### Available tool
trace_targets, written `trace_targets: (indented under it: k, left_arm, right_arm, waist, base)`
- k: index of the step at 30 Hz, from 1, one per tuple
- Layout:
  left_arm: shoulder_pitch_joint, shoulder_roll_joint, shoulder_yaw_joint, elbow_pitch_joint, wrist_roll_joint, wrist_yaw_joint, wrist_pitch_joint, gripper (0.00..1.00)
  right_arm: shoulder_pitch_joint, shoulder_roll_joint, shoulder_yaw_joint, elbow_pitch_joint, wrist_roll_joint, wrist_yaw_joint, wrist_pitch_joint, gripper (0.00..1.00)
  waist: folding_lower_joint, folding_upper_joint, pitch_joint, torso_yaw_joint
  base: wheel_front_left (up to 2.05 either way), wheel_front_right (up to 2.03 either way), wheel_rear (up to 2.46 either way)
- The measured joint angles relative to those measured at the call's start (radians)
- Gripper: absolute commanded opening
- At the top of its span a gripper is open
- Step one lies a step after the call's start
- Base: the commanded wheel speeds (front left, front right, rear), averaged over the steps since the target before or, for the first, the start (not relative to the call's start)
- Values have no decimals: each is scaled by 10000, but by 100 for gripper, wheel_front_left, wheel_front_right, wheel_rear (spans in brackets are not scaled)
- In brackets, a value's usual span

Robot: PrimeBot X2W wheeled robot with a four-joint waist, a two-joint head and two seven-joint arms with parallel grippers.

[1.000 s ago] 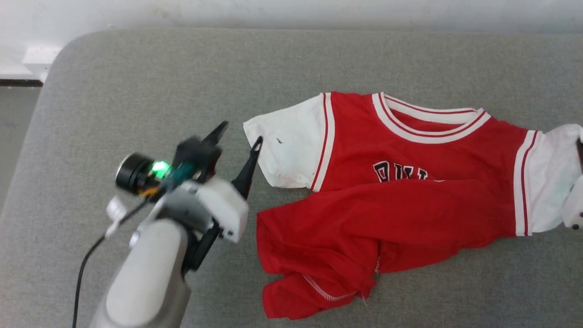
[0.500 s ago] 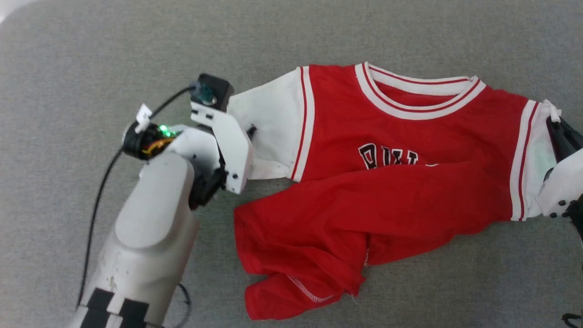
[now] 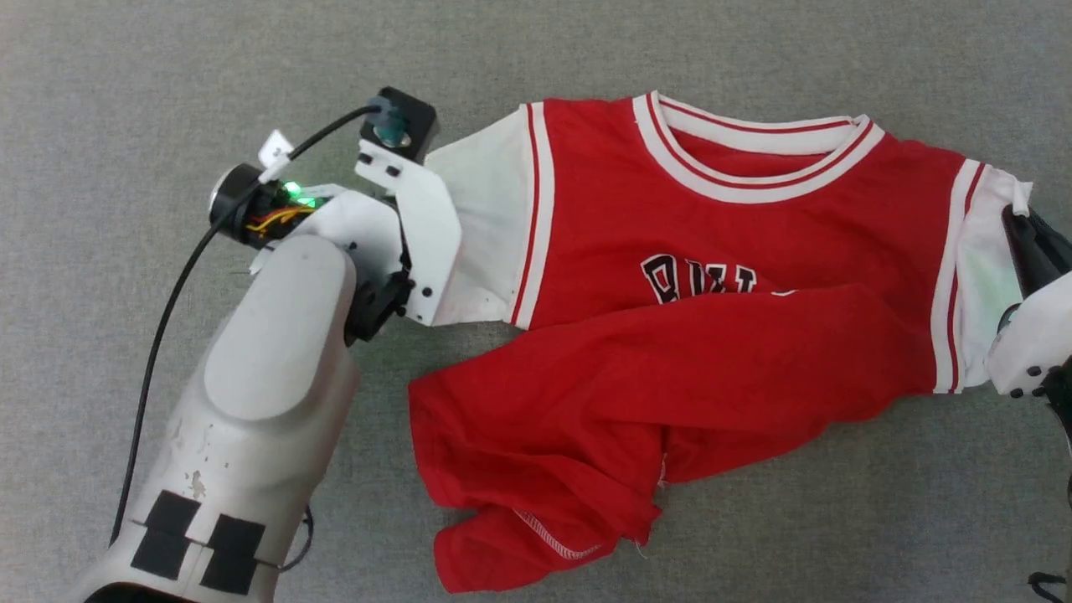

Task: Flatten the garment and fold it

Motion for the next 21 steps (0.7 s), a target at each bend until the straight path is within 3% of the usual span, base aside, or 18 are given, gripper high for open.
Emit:
trace_targets:
  k: [8, 16, 21]
  left_arm:
    - [125, 107, -221, -148, -267, -121, -489, 0]
    - [1333, -270, 980, -566, -1540, 322, -2780, 0]
    - [1899, -600, 1808, -1630, -2840, 86, -4052, 0]
  right_arm:
    - [-13, 33, -79, -21, 4, 0, -35, 0]
    - [-69, 245, 4, -203, 138, 0, -577, 0]
    - [-358, 525, 174, -330, 431, 0, -1062, 0]
  waist:
    - [2, 0, -8, 99]
    - [4, -1, -374, 136]
    - [4, 0, -810, 80]
  base:
    - [0, 0, 0]
    - [0, 0, 0]
    - [0, 0, 0]
